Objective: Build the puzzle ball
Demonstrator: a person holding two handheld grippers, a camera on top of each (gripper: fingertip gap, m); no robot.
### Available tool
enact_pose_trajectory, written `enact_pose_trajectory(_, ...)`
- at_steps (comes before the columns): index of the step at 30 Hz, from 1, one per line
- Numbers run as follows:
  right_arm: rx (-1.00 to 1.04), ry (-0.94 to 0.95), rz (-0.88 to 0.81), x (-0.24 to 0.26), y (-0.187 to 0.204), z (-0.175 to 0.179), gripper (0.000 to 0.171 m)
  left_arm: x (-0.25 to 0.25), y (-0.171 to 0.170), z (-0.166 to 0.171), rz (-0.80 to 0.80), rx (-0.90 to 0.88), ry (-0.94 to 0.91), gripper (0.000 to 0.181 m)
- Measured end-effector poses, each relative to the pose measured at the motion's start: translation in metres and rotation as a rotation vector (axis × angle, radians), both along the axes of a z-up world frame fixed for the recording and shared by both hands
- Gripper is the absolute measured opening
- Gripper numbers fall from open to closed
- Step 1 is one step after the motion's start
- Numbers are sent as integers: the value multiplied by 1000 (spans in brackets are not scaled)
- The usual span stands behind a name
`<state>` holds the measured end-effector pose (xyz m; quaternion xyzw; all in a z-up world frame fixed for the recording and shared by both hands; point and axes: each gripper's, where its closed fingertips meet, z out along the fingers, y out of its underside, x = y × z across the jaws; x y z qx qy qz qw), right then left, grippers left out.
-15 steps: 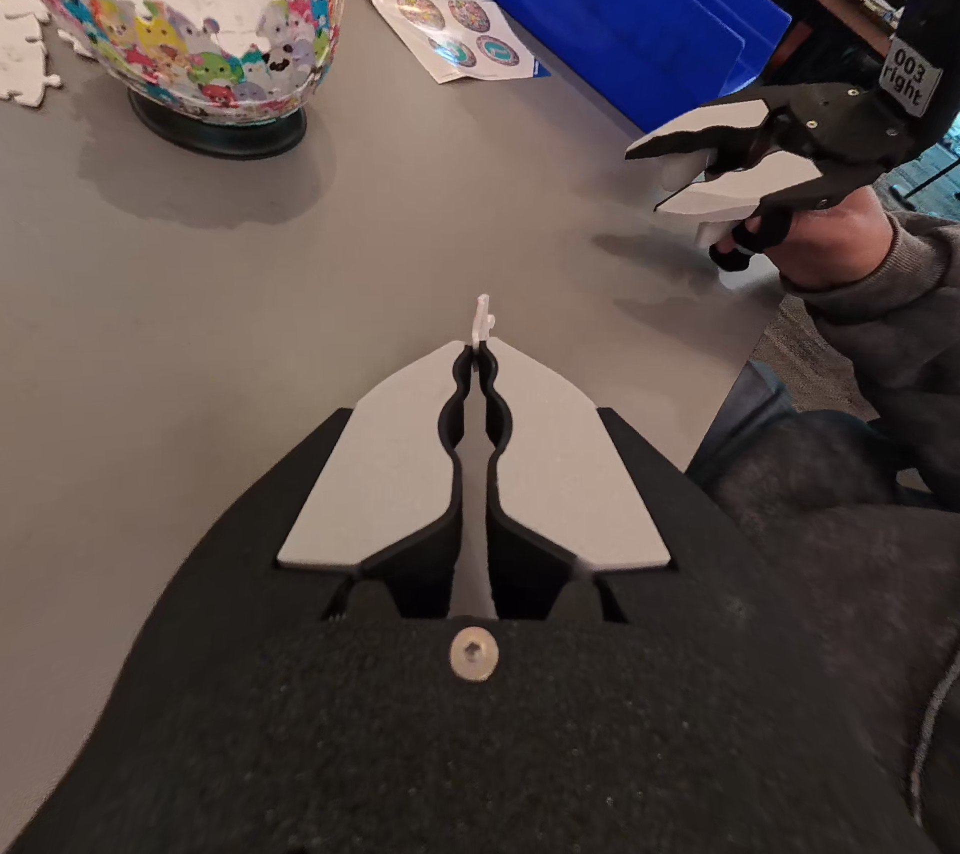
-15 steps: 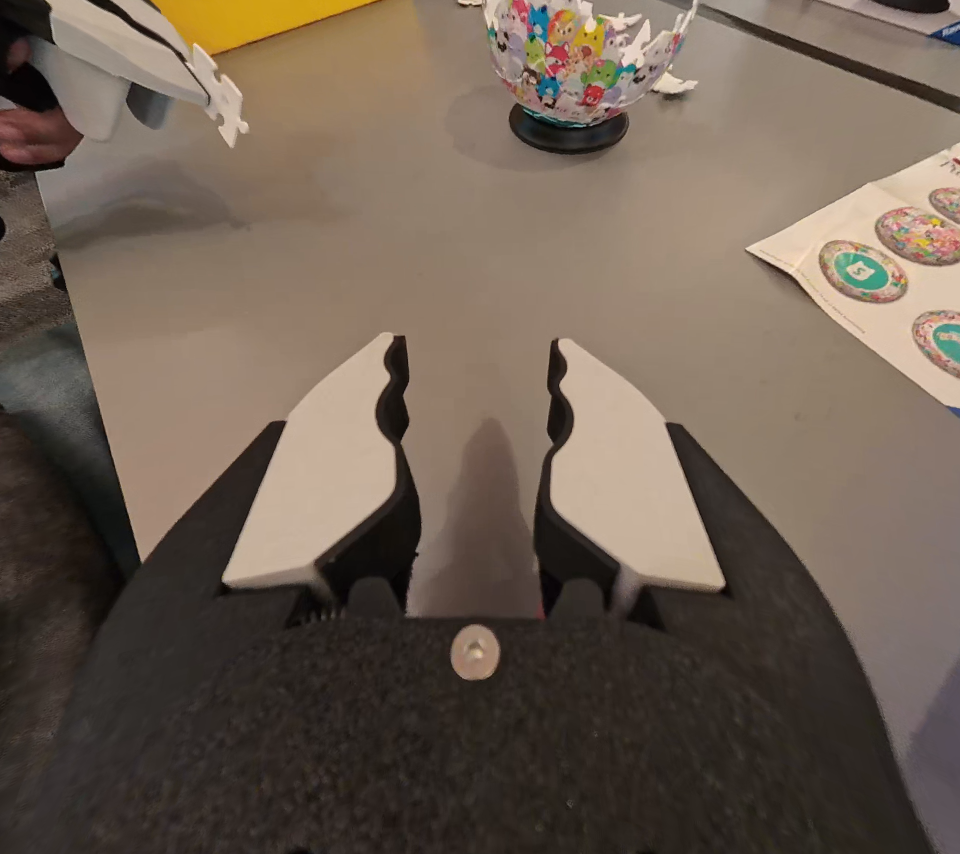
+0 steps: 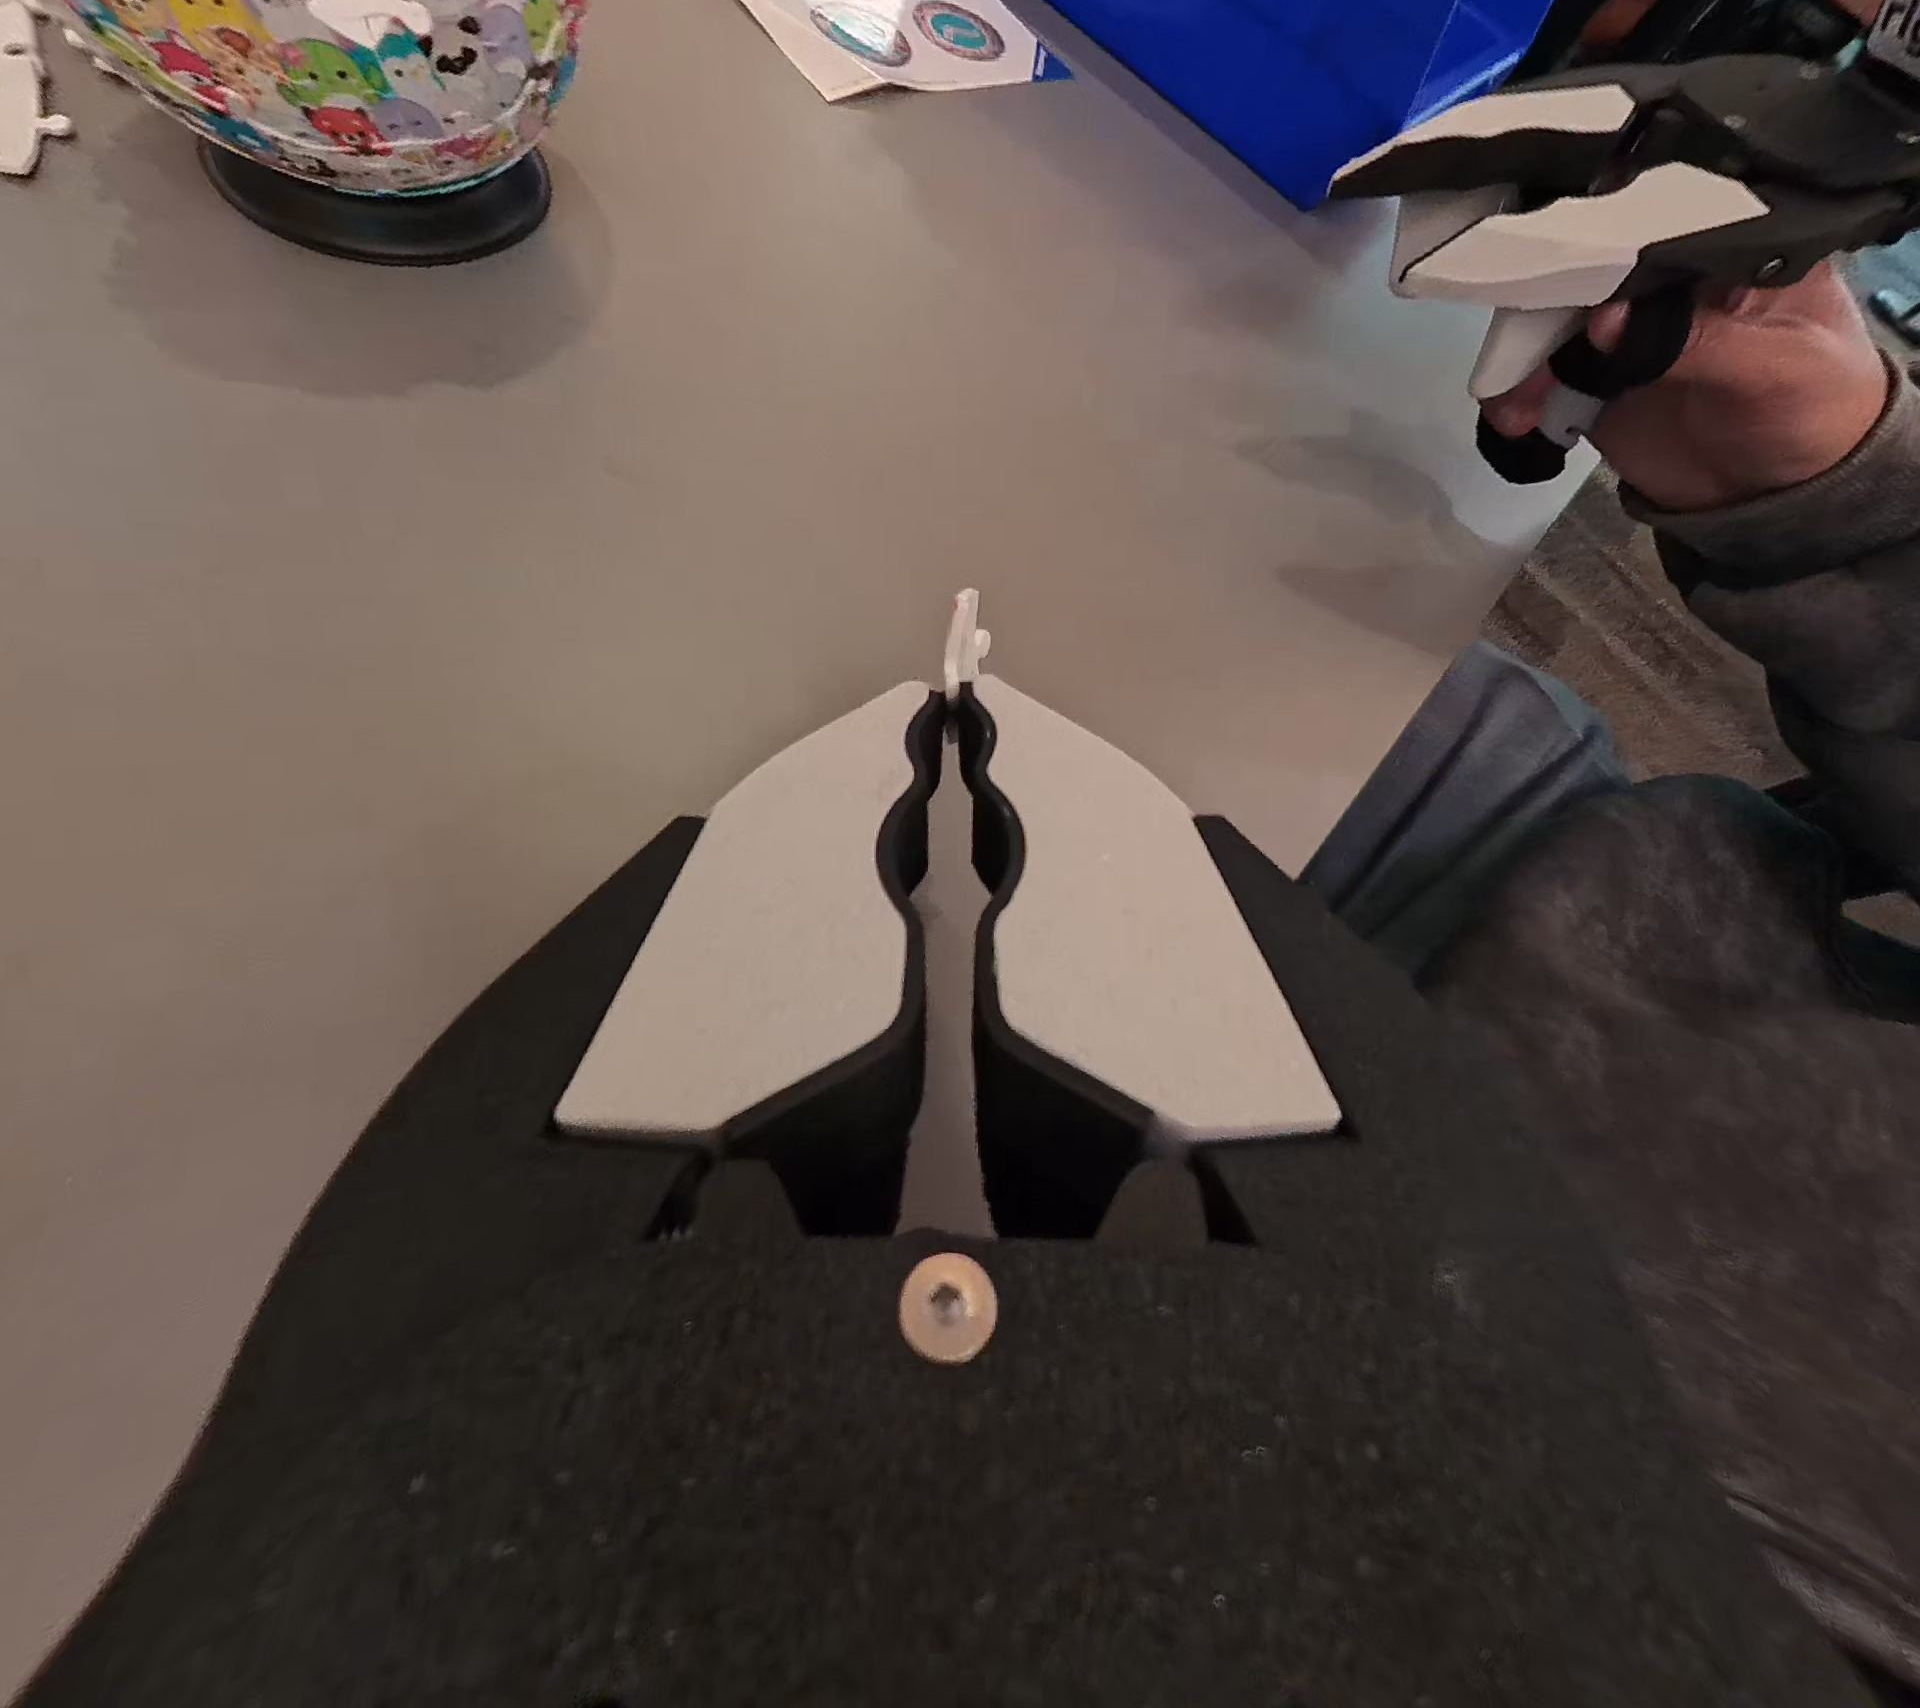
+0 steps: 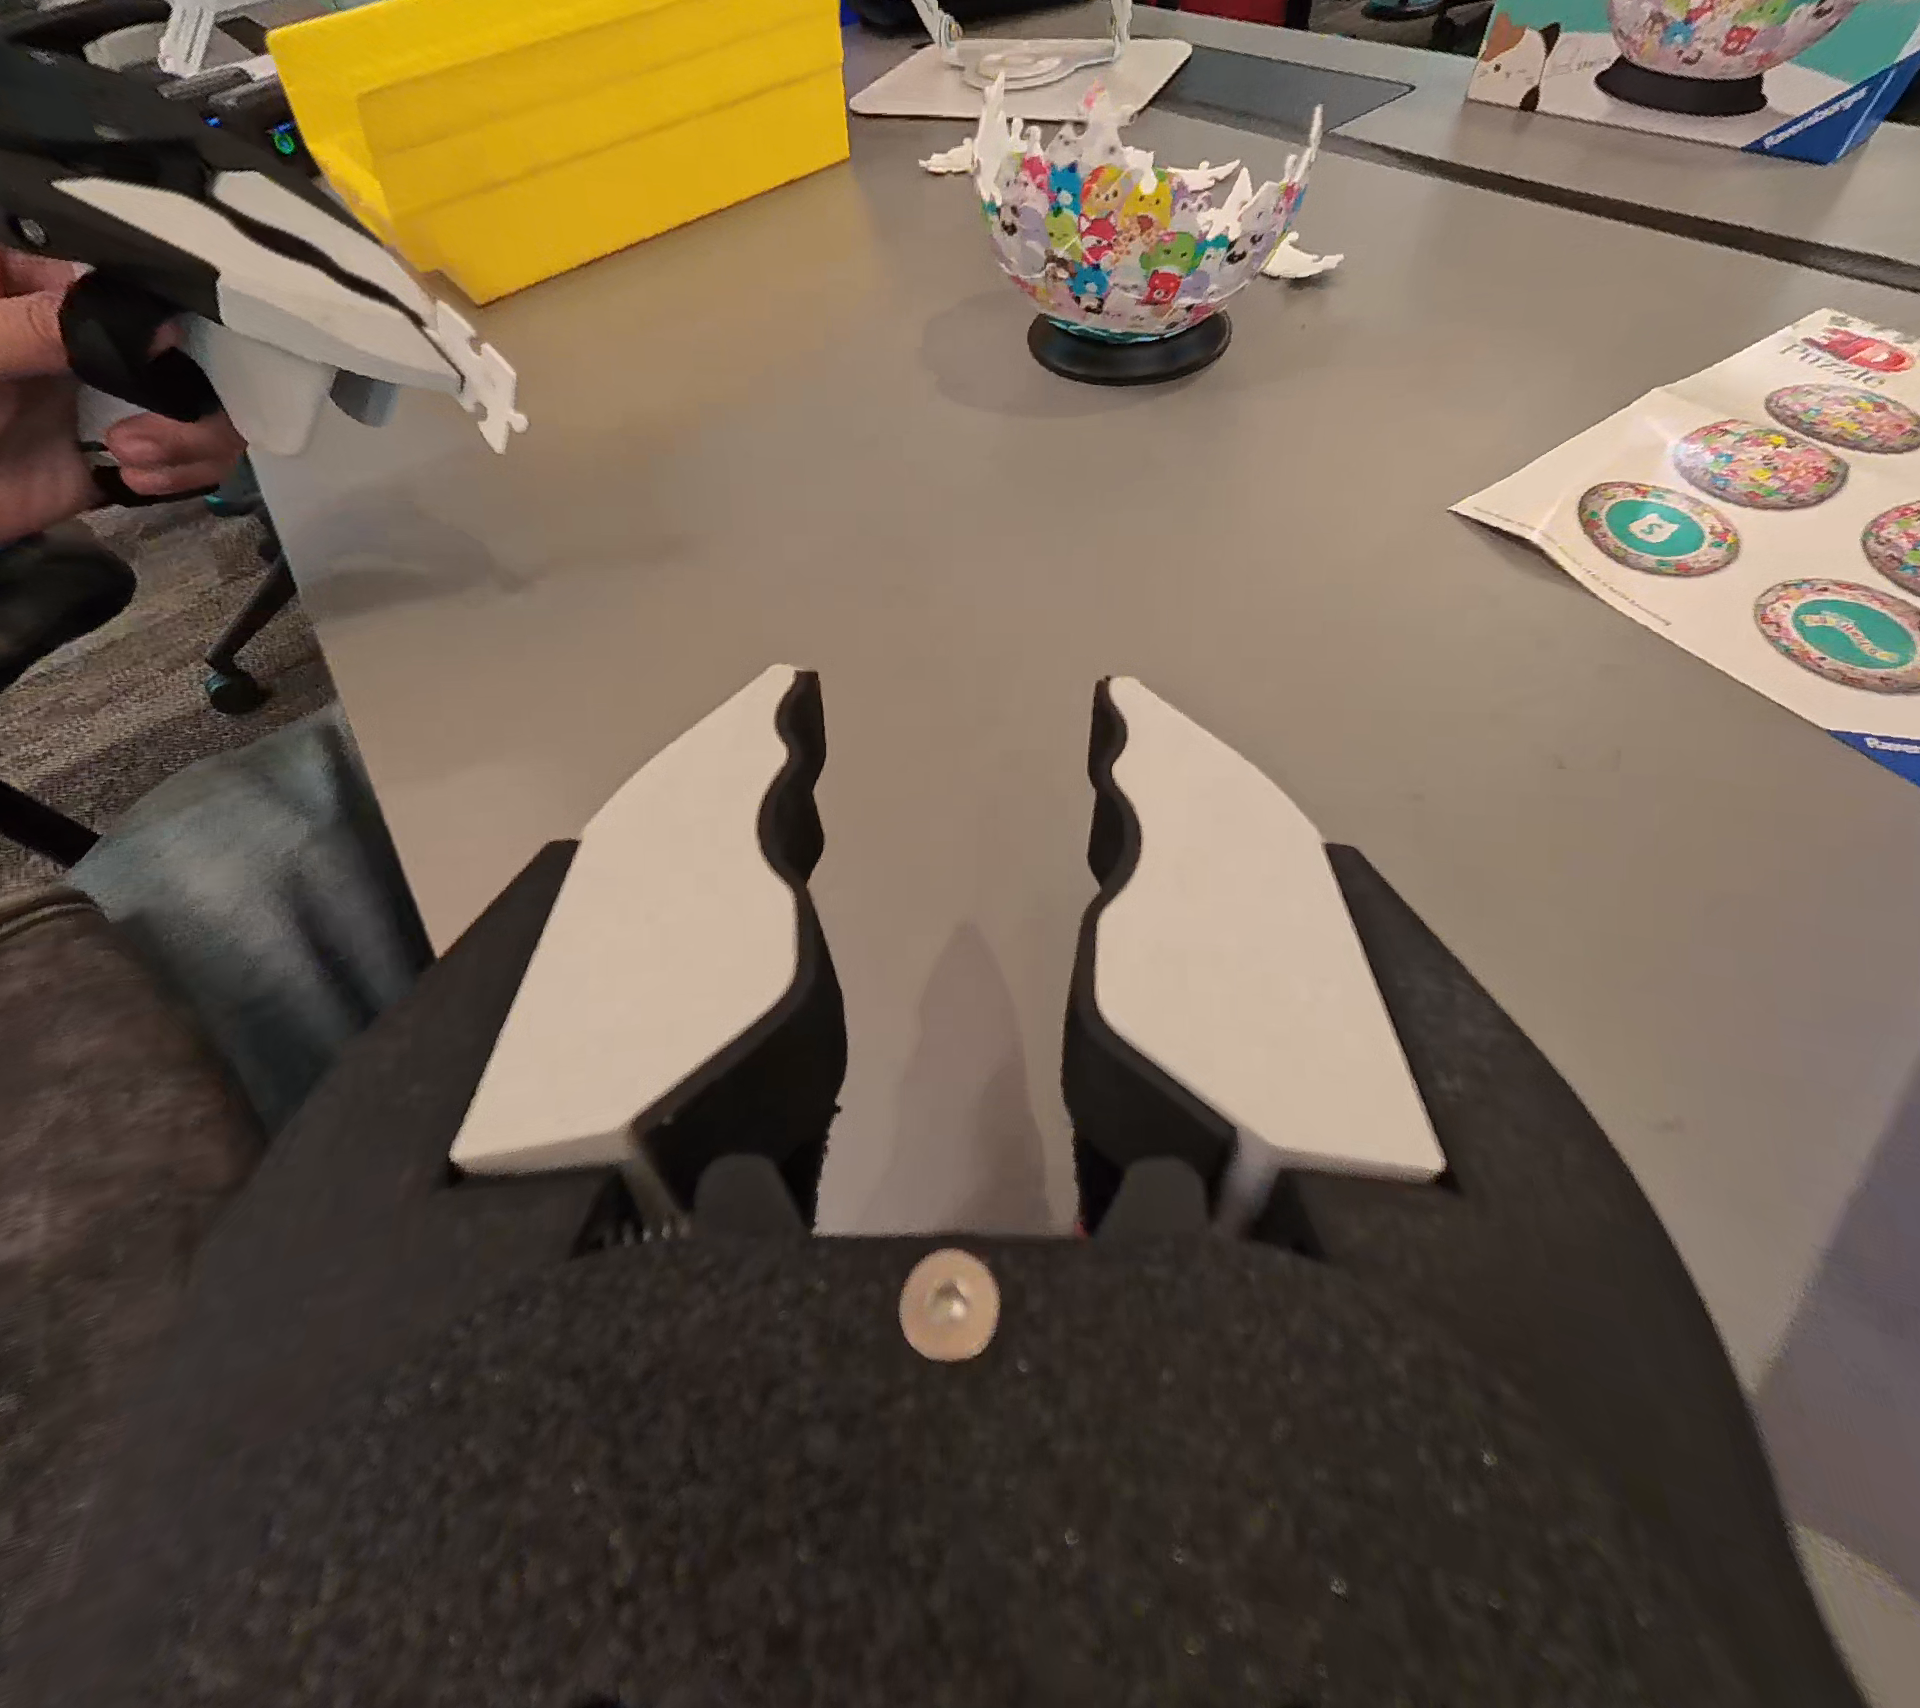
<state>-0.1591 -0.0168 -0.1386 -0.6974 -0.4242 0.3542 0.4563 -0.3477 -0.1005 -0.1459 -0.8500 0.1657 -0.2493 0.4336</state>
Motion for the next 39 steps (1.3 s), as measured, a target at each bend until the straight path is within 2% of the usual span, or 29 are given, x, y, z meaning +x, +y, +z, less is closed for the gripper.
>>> enact_pose_trajectory(8, 73, -106, 28, -4, -15, -12, 50, 18, -19, 3, -28, 37, 67, 2)
enact_pose_trajectory(16, 88, -136, 44, -6, -20, -16, 50, 26, -23, -2, -47, 32, 105, 2)
enact_pose_trajectory(25, 99, -156, 64, -10, -23, -18, 50, 34, -25, 1, -95, 5, 30, 2)
enact_pose_trajectory(31, 121, -141, 96, -17, -27, -11, 50, 27, -17, 0, -76, 19, 74, 2)
enact_pose_trajectory(39, 165, -120, 130, -31, -13, -7, 50, 4, 8, -1, -40, 9, 41, 2)
